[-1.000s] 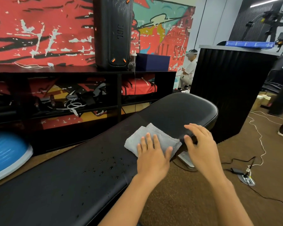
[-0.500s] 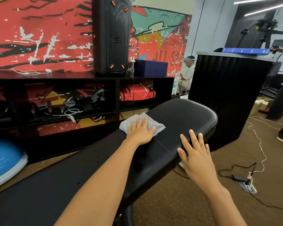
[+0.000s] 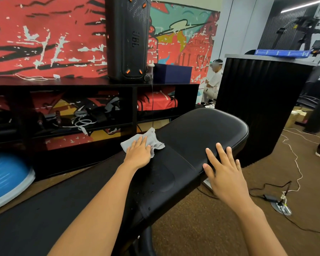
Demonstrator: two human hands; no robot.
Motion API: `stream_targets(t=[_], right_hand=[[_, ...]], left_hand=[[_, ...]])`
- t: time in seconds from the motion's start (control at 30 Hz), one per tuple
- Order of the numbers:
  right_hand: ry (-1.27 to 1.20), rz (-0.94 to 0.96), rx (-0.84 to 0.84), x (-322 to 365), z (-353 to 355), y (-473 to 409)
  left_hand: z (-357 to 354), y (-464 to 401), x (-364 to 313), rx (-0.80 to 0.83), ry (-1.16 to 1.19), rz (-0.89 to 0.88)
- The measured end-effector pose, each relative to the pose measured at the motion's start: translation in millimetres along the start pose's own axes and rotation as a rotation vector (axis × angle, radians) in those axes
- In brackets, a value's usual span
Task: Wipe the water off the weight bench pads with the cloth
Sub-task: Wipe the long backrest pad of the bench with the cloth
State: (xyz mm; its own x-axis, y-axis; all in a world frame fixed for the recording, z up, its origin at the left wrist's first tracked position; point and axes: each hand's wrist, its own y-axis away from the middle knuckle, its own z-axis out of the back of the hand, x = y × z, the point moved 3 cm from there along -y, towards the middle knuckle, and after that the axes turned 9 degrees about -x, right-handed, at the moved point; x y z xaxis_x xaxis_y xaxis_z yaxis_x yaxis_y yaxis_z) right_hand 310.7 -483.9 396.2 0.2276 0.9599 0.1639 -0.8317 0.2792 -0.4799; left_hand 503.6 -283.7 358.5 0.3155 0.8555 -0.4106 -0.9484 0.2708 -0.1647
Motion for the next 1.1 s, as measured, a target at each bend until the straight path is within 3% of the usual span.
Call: stream_targets(t=[0.43,0.6,0.73,0.93,1.1], right_hand=[[-0.025,-0.013,-0.003,2,0,1],[-0.024,-0.017,-0.013,2,-1,1],[-0.007,-0.015,-0.016,2,-2,1],[-0.011,-0.017,-0.025,0,-3,1],[-0.007,-0.018,-0.038,0,-4,0]], left_hand=[[17,103,6,-0.052,0.228,-0.056],[15,127,-13,-0.047,0.308,-0.149],[19,124,-34,0.008,0.405,-0.127],[6,96,-53,0.028,0.068,-0.171],[6,75,-53,-0.013,0.061,-0.101]])
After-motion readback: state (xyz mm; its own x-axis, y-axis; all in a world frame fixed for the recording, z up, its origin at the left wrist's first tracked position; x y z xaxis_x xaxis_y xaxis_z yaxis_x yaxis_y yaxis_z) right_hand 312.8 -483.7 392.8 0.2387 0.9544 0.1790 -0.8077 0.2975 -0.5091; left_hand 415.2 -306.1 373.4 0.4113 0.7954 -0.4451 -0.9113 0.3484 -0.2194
